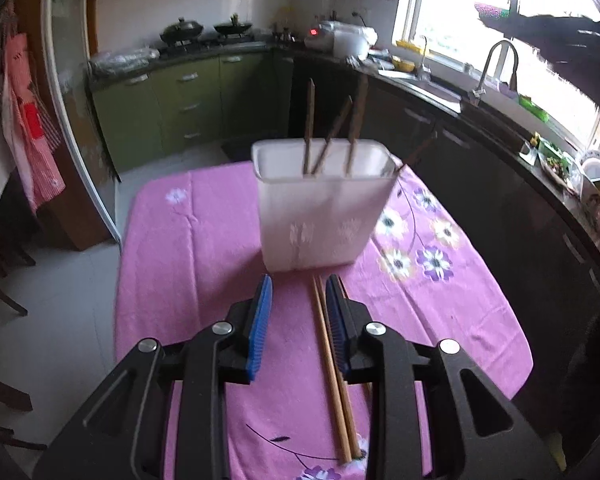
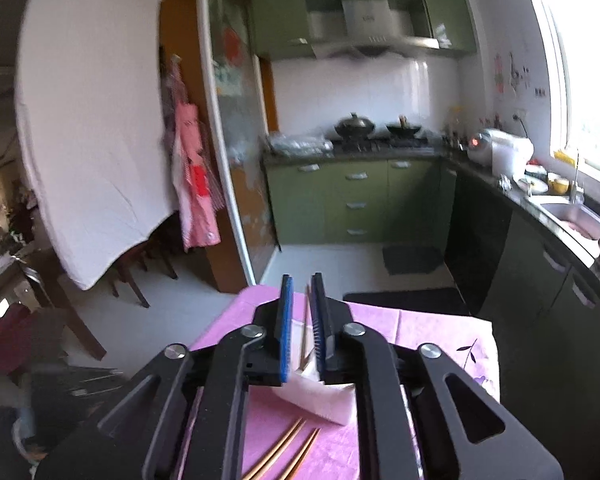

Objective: Organize utensils
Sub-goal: 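Lower both open tools toward the wooden chopsticks lying beside the holder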

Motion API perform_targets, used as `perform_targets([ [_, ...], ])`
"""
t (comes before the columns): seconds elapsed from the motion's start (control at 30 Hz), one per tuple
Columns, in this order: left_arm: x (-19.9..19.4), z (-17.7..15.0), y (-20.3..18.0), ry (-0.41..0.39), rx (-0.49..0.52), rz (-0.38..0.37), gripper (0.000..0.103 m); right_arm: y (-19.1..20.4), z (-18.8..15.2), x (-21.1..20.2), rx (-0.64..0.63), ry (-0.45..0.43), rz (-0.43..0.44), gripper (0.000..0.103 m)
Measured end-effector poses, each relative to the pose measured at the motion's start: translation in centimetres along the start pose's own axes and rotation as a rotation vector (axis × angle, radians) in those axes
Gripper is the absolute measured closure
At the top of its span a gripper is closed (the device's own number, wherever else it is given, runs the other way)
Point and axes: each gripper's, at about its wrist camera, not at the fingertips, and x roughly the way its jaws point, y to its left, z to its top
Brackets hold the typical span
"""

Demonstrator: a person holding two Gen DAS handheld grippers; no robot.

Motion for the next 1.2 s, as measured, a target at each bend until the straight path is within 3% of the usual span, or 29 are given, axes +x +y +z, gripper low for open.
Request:
perform_targets([
  [0.1,2.2,-0.8,-0.9,0.062,0.011,-0.002,0.076,0.8,-2.0,-3.5,-0.032,-0.003,0.005,0.088],
  [0.23,6.3,-2.3,-1.5,0.197,0.002,-0.02,0.076,0.4,-6.9,-5.5,-0.035,0.079,-0.016,0.085],
  [0.43,12.0,-3.4,-1.5,0.366,-0.028,-0.023,0.076,-2.7,-15.0,-2.3,0.024,0.297,-0.081,0.082],
  [0.6,14.7,-3.2,-1.3,0.423,-0.046,-0.014,0.076,-5.2,-19.6,0.7,0.092,0.423,-0.088,0.082],
  [0.8,16.2,-2.7,-1.4,0.446,-0.031,0.015,0.078,-7.0,-21.7,1.9,0.137,0.468,-0.087,0.082],
  [1.2,18.3,-1.3,-2.8,0.459,0.017,0.088,0.081,-6.9,-21.3,3.2,0.148,0.486,-0.072,0.082],
])
